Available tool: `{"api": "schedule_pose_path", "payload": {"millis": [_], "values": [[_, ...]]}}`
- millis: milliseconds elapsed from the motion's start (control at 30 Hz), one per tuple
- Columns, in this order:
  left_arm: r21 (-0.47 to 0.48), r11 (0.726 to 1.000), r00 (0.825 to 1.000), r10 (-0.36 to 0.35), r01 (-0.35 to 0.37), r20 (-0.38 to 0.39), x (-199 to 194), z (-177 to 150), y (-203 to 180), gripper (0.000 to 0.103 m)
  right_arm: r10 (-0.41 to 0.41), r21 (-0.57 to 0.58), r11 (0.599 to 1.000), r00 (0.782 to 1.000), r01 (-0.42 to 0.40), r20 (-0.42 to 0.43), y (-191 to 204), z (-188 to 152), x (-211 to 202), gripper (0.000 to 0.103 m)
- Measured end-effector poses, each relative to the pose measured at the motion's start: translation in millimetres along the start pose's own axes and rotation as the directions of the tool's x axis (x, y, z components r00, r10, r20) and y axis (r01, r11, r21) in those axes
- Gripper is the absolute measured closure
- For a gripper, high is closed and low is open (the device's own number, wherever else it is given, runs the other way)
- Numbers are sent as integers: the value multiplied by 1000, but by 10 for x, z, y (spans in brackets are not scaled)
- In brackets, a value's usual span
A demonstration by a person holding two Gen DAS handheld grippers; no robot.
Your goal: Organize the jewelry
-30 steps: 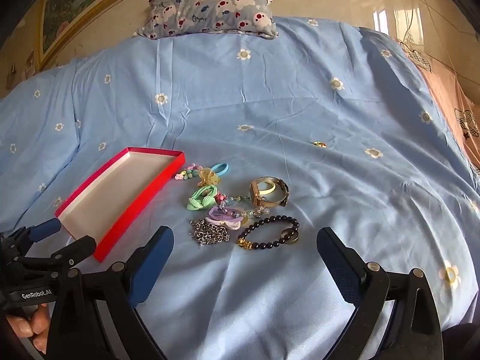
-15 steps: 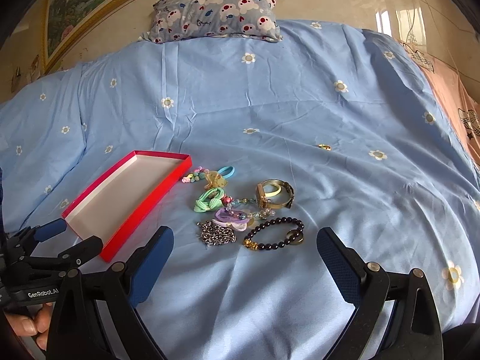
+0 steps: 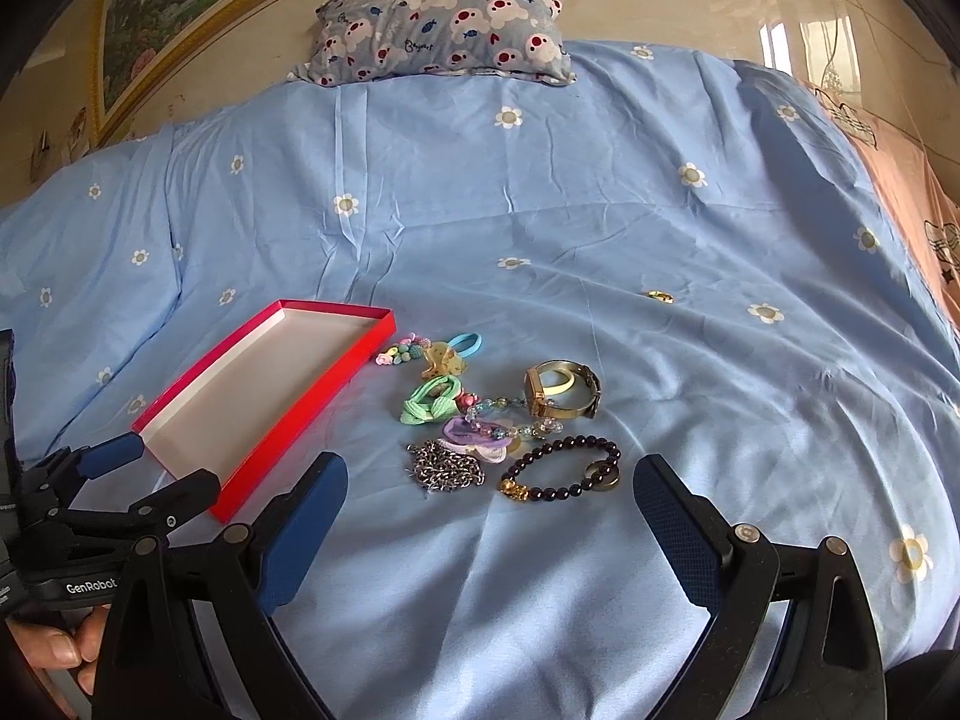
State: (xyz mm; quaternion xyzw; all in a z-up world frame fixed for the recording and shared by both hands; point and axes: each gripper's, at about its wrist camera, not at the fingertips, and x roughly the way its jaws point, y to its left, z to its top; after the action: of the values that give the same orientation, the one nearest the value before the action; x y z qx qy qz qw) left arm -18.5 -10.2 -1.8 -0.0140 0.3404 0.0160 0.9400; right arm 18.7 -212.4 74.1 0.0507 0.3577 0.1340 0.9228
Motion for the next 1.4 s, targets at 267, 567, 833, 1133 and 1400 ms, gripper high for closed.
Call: {"api": "schedule_pose_path", "payload": {"millis": [267, 567, 833, 1133, 1400], "values": [[1, 1000, 1000, 1, -1, 0, 20, -3, 0, 0, 14, -1, 1000, 1000, -14, 0, 8, 7, -5, 5], [3, 1000, 1000, -5, 5, -5, 41, 6, -6, 0, 27, -8, 1000, 1000, -27, -1, 28, 12, -2, 5], [3, 1000, 1000, -10, 10, -15, 94, 11, -10, 0, 29, -10, 1000, 999, -29, -14, 33, 7, 38, 6], [1, 1000, 999, -26, 26, -35, 176, 25, -1, 0, 38, -4, 999, 999, -38, -30, 20, 14, 115, 6], [1, 999, 996, -53, 53, -67, 356, 143, 24, 0, 63, 1, 998, 996, -63, -70, -35, 44, 278, 19]]}}
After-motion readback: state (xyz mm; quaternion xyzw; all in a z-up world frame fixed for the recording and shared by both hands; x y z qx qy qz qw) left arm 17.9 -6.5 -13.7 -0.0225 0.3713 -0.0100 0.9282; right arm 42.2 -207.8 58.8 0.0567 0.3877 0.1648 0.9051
